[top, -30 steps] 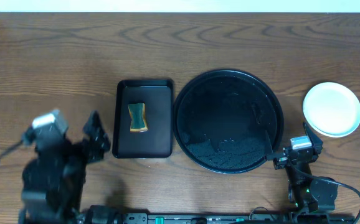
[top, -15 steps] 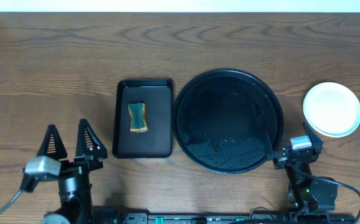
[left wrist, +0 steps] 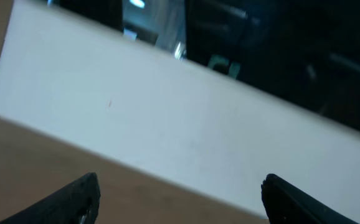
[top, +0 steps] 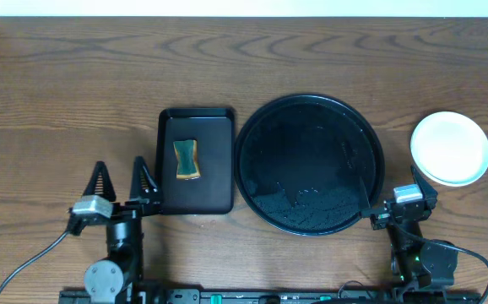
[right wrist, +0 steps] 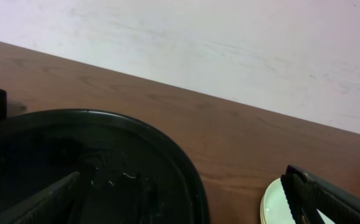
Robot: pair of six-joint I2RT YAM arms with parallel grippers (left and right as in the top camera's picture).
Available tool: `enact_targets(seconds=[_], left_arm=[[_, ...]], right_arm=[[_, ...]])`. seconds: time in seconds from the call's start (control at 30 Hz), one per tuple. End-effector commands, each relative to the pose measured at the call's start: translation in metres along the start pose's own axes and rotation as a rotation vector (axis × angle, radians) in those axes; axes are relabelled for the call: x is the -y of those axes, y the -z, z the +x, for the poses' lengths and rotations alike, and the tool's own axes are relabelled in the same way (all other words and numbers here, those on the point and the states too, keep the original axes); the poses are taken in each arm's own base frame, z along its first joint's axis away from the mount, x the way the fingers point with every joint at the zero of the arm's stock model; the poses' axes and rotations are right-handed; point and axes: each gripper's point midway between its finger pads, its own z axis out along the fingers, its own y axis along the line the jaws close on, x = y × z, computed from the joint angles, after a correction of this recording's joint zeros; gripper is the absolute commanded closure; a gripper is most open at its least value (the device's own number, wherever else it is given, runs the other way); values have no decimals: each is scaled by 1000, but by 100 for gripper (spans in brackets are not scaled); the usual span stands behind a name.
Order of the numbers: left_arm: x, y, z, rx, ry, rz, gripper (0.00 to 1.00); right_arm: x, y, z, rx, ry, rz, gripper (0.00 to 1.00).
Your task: Clean dirty plates on tray and stack at the side
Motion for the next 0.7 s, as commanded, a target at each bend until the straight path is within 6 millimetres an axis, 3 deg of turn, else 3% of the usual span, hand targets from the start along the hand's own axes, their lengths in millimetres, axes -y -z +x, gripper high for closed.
enact_targets(seconds=[0.0,0.37,0.67], left_arm=[[-3,0,13,-20,-1,4,16],[-42,20,100,-372,-46,-139,16],[-43,21,103,-388,-77,-138,16]], right_arm=[[0,0,0,1,-15,-1,1],[0,0,0,1,-15,-1,1],[0,0,0,1,-15,-1,1]])
